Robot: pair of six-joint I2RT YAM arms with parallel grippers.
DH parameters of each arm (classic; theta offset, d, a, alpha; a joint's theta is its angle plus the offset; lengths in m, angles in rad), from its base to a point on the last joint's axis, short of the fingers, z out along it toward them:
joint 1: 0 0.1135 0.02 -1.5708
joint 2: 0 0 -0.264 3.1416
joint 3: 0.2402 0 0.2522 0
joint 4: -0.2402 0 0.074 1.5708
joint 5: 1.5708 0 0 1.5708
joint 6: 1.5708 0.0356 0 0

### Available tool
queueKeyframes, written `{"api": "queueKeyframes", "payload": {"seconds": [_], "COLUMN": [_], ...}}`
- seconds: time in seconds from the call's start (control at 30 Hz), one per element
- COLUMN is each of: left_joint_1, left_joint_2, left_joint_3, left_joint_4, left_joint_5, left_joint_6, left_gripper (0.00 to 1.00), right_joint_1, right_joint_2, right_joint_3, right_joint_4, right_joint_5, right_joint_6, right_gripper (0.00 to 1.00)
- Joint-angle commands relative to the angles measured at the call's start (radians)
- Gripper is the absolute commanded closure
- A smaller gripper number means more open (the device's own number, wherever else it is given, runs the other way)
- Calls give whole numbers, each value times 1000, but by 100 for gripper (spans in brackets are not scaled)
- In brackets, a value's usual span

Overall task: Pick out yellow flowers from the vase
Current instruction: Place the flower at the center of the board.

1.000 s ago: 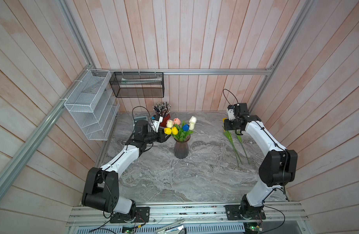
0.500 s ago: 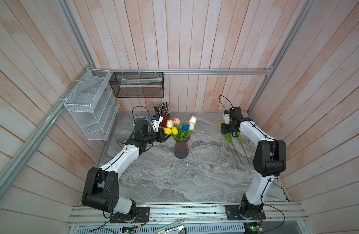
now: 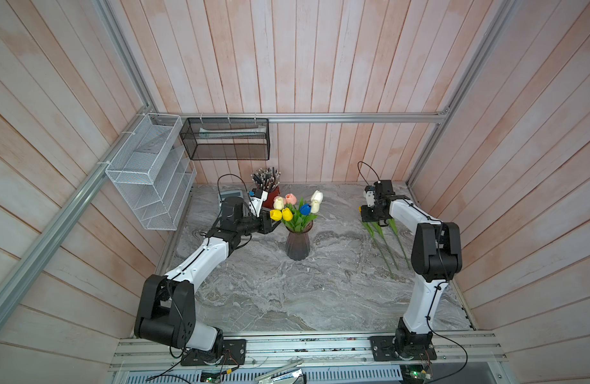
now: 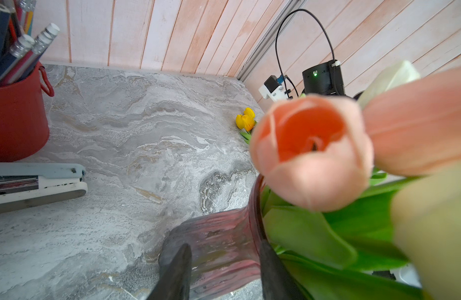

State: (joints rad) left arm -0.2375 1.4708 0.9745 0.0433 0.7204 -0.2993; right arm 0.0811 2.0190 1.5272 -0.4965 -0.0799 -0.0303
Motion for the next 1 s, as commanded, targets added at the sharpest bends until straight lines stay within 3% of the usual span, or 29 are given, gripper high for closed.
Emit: {"api": "queueKeyframes", "payload": {"seconds": [0.0, 0.33, 0.8, 0.97], "left_joint_1": [4, 4, 5, 5], "left_joint_2": [1, 0, 2, 0], "left_joint_3": [25, 20, 17, 15], "left_joint_4": [-3, -6, -5, -5], "left_joint_5": [-16, -18, -18, -17], "left_joint_6": [15, 16, 15, 13], "left_gripper": [56, 56, 56, 56], "right_joint_1": [-9, -12, -12, -13], "right_joint_2": [40, 75, 15, -112], "right_joint_3": [29, 41, 37, -32], "right_joint_4": [18, 50, -20, -16], "right_joint_5": [-18, -27, -32, -158], "right_joint_6": [-14, -21, -14, -12], "right_gripper": [100, 100, 74, 71]}}
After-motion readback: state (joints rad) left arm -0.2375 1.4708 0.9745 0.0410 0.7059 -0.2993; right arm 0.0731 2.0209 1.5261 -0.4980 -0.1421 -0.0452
